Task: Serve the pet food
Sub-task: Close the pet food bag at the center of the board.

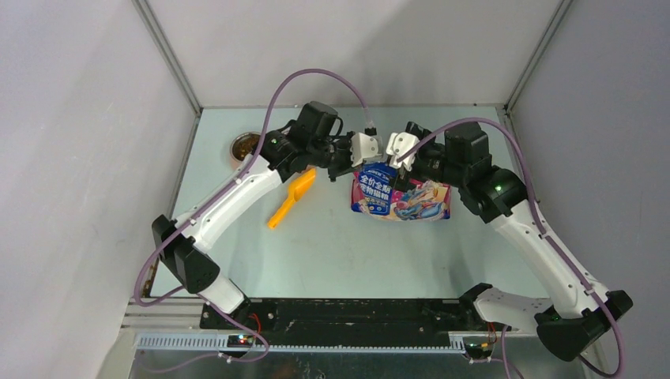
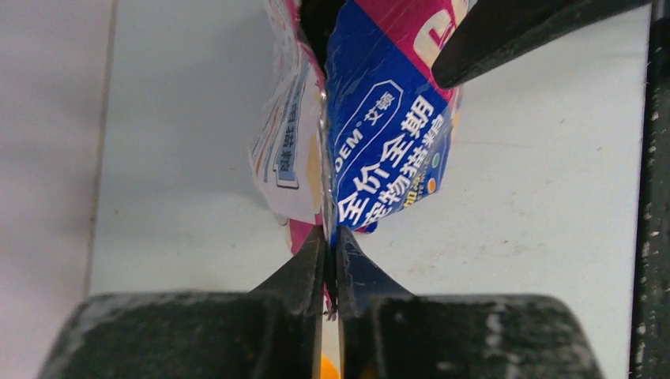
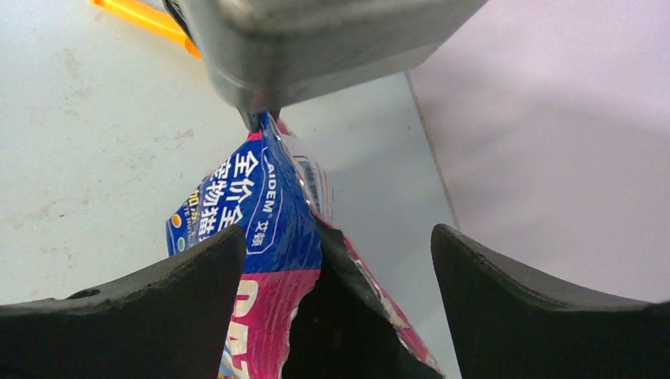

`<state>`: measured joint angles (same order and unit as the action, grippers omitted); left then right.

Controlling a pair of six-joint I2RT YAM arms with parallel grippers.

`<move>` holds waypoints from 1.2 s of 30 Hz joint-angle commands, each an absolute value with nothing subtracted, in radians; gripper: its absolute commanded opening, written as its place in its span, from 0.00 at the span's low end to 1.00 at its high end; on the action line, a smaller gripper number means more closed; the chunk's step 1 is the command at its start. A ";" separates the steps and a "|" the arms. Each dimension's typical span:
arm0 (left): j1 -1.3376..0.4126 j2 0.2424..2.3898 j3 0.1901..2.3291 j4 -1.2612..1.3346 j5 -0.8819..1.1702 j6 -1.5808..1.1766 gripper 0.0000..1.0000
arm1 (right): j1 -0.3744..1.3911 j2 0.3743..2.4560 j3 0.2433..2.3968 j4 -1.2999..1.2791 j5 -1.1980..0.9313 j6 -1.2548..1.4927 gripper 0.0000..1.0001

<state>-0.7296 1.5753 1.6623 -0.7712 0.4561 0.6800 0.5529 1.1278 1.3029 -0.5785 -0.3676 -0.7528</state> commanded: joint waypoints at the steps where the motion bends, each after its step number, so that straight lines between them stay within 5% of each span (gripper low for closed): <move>1: -0.734 1.577 1.643 -0.733 0.440 0.664 0.02 | 0.558 1.122 1.265 -0.476 -0.343 -0.764 0.90; 31: -0.665 1.410 1.535 -0.795 0.496 0.795 0.00 | 0.466 1.140 1.236 -0.587 -0.440 -0.978 0.90; 36: -0.653 1.402 1.527 -0.757 0.471 0.768 0.00 | 0.456 1.165 1.236 -0.618 -0.457 -0.952 0.83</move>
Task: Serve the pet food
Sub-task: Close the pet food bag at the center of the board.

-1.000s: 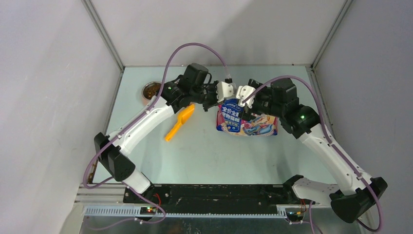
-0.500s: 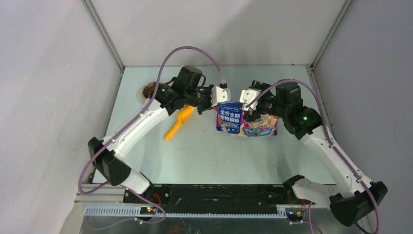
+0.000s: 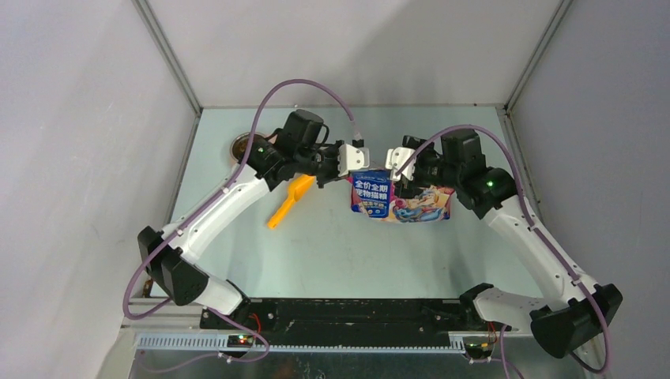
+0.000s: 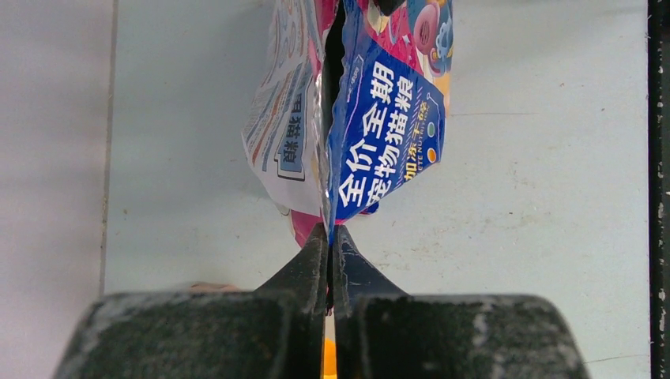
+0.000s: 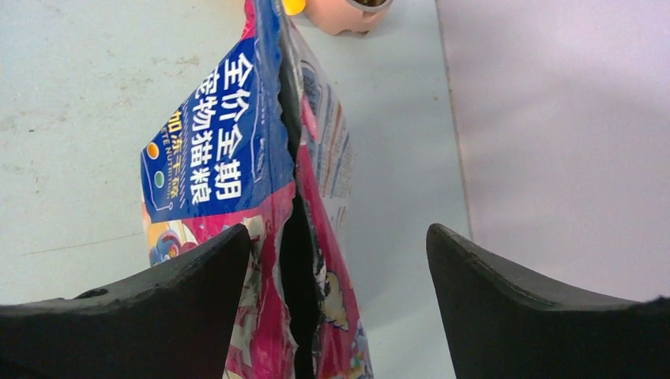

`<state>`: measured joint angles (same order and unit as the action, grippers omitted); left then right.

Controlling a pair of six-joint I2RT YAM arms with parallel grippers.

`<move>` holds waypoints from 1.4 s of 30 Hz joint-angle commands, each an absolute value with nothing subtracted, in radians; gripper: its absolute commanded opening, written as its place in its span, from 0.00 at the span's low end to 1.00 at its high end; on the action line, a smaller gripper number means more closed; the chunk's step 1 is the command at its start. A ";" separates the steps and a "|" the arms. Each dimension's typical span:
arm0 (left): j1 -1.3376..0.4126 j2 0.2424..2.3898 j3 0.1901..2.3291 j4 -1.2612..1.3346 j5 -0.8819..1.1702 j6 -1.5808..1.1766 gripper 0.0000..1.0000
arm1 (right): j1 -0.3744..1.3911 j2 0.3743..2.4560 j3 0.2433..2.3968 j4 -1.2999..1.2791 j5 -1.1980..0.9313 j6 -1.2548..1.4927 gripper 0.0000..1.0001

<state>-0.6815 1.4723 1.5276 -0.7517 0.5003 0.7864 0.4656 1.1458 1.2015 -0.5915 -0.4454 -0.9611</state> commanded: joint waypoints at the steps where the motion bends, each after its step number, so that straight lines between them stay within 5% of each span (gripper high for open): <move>1: -0.653 1.402 1.527 -0.757 0.472 0.768 0.00 | 0.454 1.168 1.236 -0.615 -0.456 -0.942 0.81; 6: -0.652 1.395 1.525 -0.753 0.472 0.762 0.00 | 0.417 1.217 1.305 -0.638 -0.489 -0.870 0.57; 12: -0.651 1.392 1.526 -0.734 0.458 0.742 0.00 | 0.372 1.300 1.454 -0.760 -0.573 -0.805 0.42; 19: -0.651 1.388 1.530 -0.723 0.456 0.716 0.00 | 0.385 1.320 1.473 -0.765 -0.510 -0.800 0.00; 24: -0.652 1.385 1.532 -0.705 0.435 0.688 0.00 | 0.386 1.315 1.479 -0.768 -0.519 -0.799 0.00; 30: -0.651 1.387 1.537 -0.698 0.449 0.667 0.01 | 0.429 1.315 1.473 -0.754 -0.537 -0.786 0.43; 35: -0.652 1.385 1.530 -0.678 0.433 0.639 0.37 | 0.475 1.349 1.464 -0.721 -0.500 -0.770 0.49; 39: -0.651 1.376 1.524 -0.673 0.436 0.633 0.50 | 0.506 1.378 1.445 -0.687 -0.454 -0.766 0.51; 42: -0.650 1.367 1.522 -0.673 0.439 0.632 0.52 | 0.517 1.397 1.443 -0.669 -0.434 -0.747 0.42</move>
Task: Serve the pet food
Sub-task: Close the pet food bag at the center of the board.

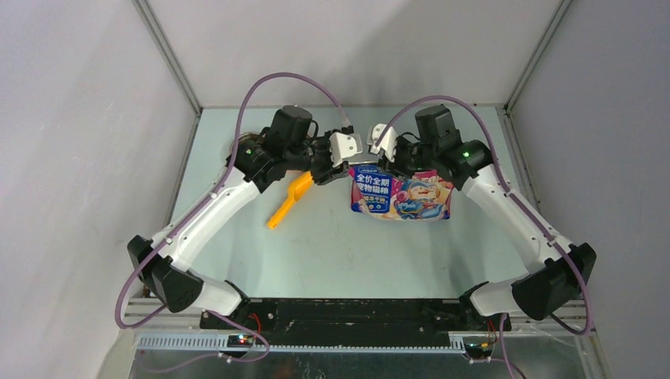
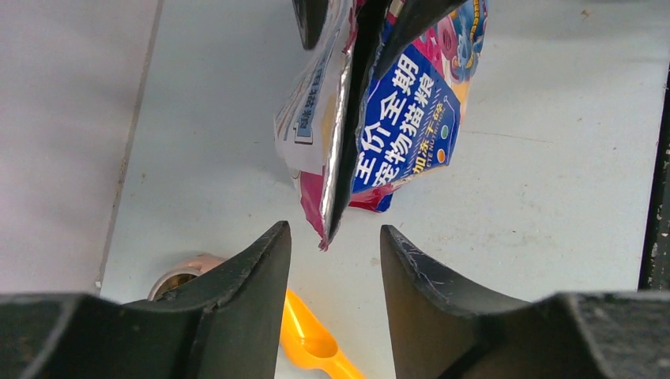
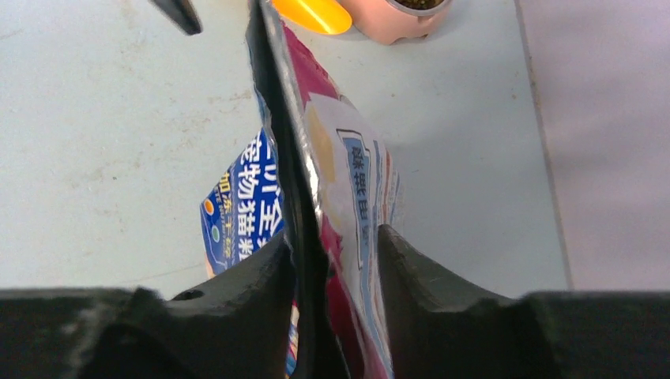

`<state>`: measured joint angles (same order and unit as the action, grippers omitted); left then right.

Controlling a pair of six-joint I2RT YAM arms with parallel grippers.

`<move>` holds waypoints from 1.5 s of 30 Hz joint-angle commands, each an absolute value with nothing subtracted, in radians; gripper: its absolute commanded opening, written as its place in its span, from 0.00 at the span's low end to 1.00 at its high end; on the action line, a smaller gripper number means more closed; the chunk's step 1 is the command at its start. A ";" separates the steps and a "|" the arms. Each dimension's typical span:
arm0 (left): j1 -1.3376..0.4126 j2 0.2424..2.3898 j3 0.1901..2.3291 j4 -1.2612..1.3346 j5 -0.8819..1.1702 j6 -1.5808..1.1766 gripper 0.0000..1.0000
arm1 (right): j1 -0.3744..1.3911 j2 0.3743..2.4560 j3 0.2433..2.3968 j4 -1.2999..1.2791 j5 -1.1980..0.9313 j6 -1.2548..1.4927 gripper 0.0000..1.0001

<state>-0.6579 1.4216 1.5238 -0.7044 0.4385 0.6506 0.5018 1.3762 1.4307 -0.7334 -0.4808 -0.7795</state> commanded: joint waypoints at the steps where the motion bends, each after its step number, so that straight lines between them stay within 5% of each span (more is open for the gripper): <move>1: -0.648 1.365 1.521 -0.673 0.439 0.632 0.53 | 0.520 1.399 1.443 -0.661 -0.429 -0.739 0.37; 4: -0.636 1.352 1.519 -0.674 0.440 0.634 0.53 | 0.527 1.399 1.444 -0.645 -0.415 -0.721 0.05; 11: -0.568 1.265 1.488 -0.692 0.423 0.645 0.59 | 0.538 1.372 1.448 -0.621 -0.403 -0.698 0.00; 14: -0.515 1.206 1.447 -0.680 0.419 0.632 0.89 | 0.555 1.378 1.450 -0.621 -0.424 -0.685 0.24; 17: -0.429 1.130 1.372 -0.654 0.448 0.610 0.97 | 0.574 1.402 1.451 -0.620 -0.436 -0.676 0.41; 21: -0.331 1.047 1.287 -0.644 0.491 0.602 1.00 | 0.605 1.444 1.456 -0.614 -0.434 -0.669 0.44; 24: -0.260 0.991 1.210 -0.640 0.529 0.608 1.00 | 0.631 1.463 1.462 -0.595 -0.411 -0.650 0.31; 25: -0.223 0.965 1.196 -0.639 0.555 0.613 1.00 | 0.634 1.469 1.464 -0.590 -0.405 -0.642 0.14; 27: -0.164 0.927 1.143 -0.631 0.595 0.612 1.00 | 0.640 1.475 1.469 -0.570 -0.378 -0.613 0.00; 31: -0.047 0.863 1.020 -0.584 0.695 0.583 1.00 | 0.649 1.463 1.461 -0.528 -0.348 -0.580 0.00; 32: -0.032 0.853 0.981 -0.572 0.712 0.582 1.00 | 0.651 1.464 1.461 -0.522 -0.338 -0.574 0.01; 36: 0.046 0.805 0.891 -0.556 0.787 0.588 1.00 | 0.665 1.464 1.455 -0.497 -0.326 -0.558 0.42; 45: 0.065 0.778 0.862 -0.568 0.823 0.590 1.00 | 0.716 1.482 1.435 -0.447 -0.288 -0.555 0.47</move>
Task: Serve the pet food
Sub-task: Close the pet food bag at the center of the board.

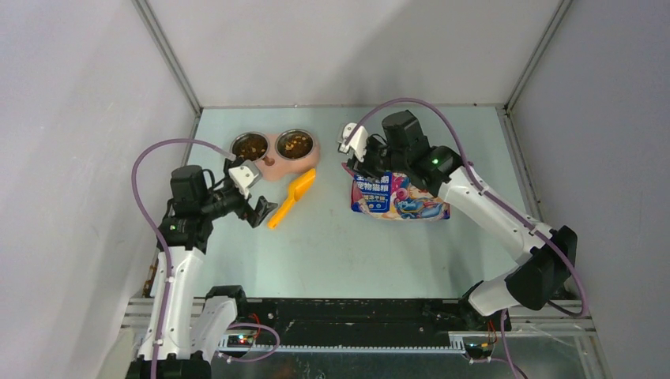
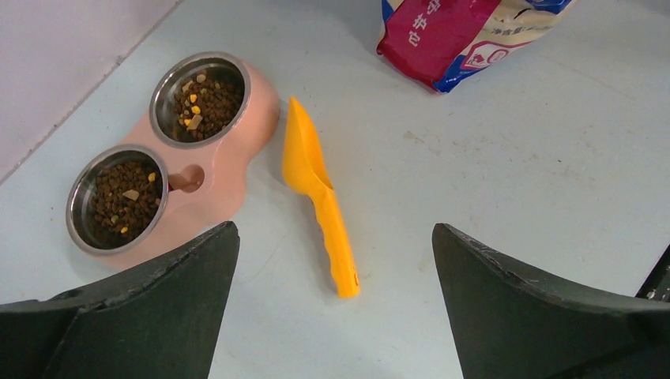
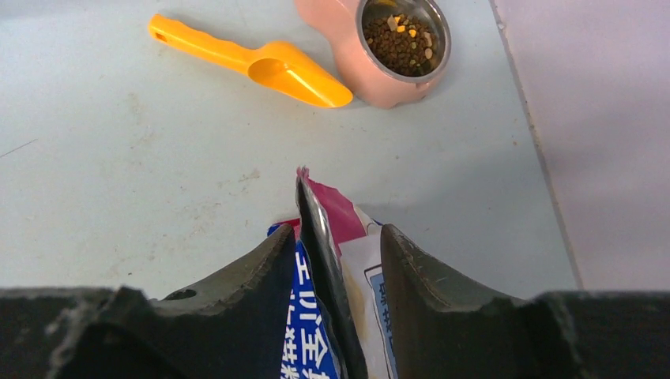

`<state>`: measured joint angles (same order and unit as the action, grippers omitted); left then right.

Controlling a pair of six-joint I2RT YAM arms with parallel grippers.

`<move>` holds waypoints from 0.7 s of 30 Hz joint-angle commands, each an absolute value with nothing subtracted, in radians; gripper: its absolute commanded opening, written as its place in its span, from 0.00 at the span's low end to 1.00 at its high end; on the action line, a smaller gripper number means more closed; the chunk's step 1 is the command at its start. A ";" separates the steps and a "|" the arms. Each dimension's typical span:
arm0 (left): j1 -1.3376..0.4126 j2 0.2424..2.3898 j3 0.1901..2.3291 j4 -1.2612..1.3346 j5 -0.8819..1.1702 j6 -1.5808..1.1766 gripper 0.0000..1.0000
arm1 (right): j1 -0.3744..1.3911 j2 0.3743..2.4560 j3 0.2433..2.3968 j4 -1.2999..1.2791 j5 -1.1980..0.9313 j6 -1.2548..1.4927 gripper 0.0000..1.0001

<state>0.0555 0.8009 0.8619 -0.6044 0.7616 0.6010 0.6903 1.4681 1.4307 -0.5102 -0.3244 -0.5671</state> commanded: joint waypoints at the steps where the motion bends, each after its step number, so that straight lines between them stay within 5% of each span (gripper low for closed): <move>1: 0.066 0.778 0.861 -0.567 0.827 0.587 1.00 | 0.719 1.486 1.432 -0.445 -0.283 -0.556 0.45; 4: 0.066 0.776 0.854 -0.554 0.833 0.579 1.00 | 0.736 1.488 1.414 -0.426 -0.249 -0.562 0.43; 6: 0.065 0.776 0.851 -0.543 0.834 0.571 1.00 | 0.748 1.489 1.402 -0.416 -0.214 -0.570 0.33; 9: 0.065 0.775 0.847 -0.527 0.837 0.551 1.00 | 0.756 1.486 1.394 -0.409 -0.162 -0.579 0.03; 15: 0.065 0.769 0.829 -0.490 0.845 0.517 1.00 | 0.756 1.421 1.318 -0.317 -0.102 -0.597 0.00; 17: 0.065 0.769 0.828 -0.480 0.845 0.505 1.00 | 0.755 1.395 1.319 -0.347 -0.109 -0.605 0.12; 18: 0.065 0.767 0.829 -0.474 0.847 0.499 1.00 | 0.754 1.388 1.320 -0.361 -0.114 -0.610 0.31; 21: 0.064 0.765 0.838 -0.460 0.856 0.491 1.00 | 0.743 1.359 1.319 -0.429 -0.151 -0.631 0.49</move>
<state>0.0559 0.7834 0.8261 -0.5209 0.8188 0.5274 0.7578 1.4261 1.3201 -0.3893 -0.1562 -0.5972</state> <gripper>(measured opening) 0.996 0.393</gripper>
